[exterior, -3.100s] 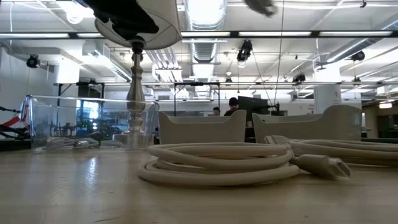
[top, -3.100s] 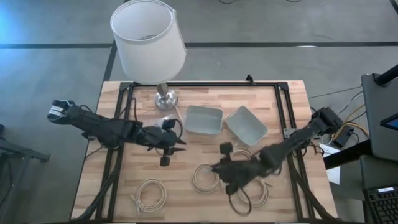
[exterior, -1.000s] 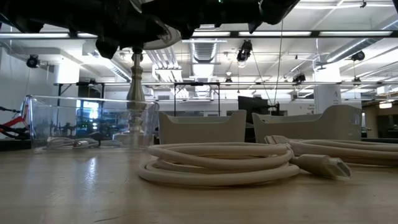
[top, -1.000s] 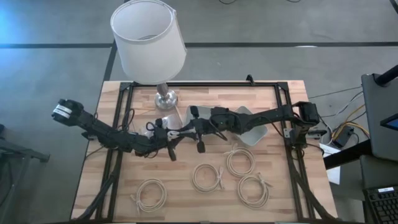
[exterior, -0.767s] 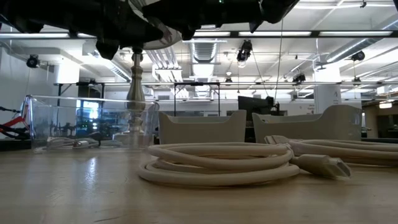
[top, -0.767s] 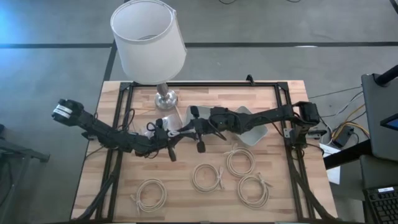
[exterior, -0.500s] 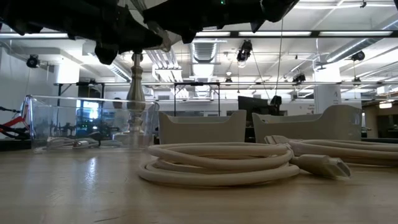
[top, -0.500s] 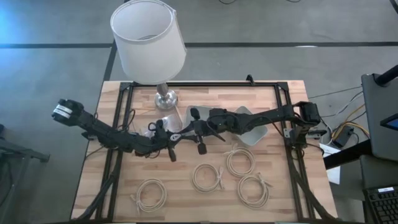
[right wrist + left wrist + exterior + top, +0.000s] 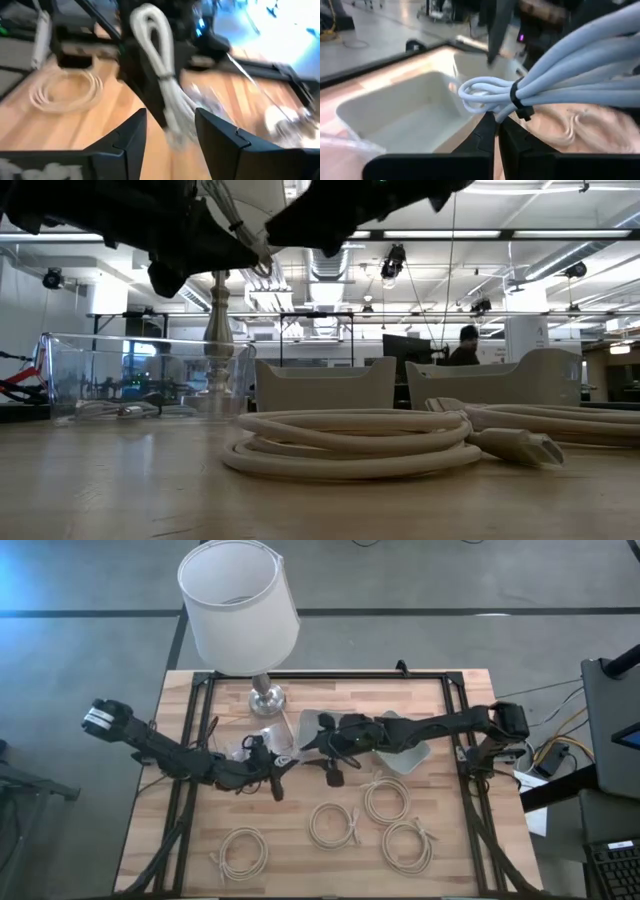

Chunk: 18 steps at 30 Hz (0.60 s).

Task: Pick & Place USB Port
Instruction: Put the blue usb cable into the transparent bin

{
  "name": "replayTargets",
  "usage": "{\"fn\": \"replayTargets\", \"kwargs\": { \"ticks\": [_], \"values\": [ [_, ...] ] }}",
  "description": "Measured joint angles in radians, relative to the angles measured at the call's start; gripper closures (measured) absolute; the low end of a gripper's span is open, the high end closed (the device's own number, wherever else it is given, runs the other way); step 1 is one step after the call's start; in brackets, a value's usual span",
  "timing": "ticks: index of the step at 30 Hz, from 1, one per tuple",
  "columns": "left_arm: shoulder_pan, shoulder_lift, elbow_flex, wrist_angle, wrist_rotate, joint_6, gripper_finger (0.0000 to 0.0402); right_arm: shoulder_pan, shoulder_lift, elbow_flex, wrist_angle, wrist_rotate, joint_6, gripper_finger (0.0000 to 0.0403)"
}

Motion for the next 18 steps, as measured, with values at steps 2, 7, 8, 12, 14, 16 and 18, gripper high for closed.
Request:
{"fn": "replayTargets", "kwargs": {
  "ticks": [2,7,8,12,14,16,18],
  "values": [
    [0.0,0.0,0.017,-0.076,0.014,-0.029,0.0393,-0.001,-0.03,0.0,-0.071,0.036,0.032,0.0231],
    [0.0,-0.026,0.134,-0.404,0.017,-0.112,0.0393,0.004,-0.086,-0.001,-0.222,0.103,0.126,0.0227],
    [0.0,-0.035,0.175,-0.501,0.017,-0.132,0.0393,0.005,-0.096,-0.002,-0.248,0.103,0.128,0.0228],
    [0.009,-0.051,0.368,-0.928,0.019,-0.264,0.0393,0.017,-0.121,-0.003,-0.311,0.104,0.14,0.0232],
    [0.026,-0.051,0.461,-1.13,0.046,-0.343,0.039,0.021,-0.123,-0.003,-0.314,0.104,0.158,0.0233],
    [0.063,-0.049,0.534,-1.292,0.125,-0.399,0.0387,0.025,-0.123,-0.003,-0.316,0.104,0.163,0.0234],
    [0.113,-0.047,0.572,-1.409,0.187,-0.412,0.0386,0.027,-0.124,-0.004,-0.316,0.104,0.162,0.0234]
  ]
}}
